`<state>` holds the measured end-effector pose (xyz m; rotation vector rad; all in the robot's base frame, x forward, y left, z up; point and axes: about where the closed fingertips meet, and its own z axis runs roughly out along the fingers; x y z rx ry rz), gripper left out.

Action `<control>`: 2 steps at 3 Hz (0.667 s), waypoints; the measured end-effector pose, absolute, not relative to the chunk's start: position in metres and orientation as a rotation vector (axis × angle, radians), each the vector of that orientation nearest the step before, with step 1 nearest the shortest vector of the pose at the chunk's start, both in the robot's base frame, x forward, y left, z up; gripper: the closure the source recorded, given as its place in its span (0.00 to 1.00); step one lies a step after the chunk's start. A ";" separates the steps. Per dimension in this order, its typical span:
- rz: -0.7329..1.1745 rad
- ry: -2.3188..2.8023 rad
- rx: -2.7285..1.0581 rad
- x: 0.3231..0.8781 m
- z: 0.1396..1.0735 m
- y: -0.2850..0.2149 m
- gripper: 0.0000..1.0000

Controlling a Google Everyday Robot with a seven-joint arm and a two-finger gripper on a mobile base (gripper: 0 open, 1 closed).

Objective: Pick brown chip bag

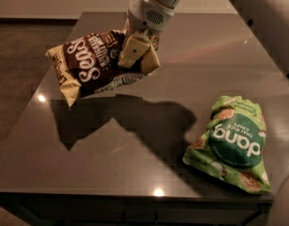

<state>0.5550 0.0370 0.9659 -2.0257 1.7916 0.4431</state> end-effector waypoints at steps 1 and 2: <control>0.420 1.703 -2.035 0.546 0.991 0.041 1.00; 0.418 1.699 -2.035 0.545 0.991 0.042 1.00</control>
Offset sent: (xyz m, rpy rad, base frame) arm -0.0255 0.0017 0.0280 0.0254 -0.0715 0.0718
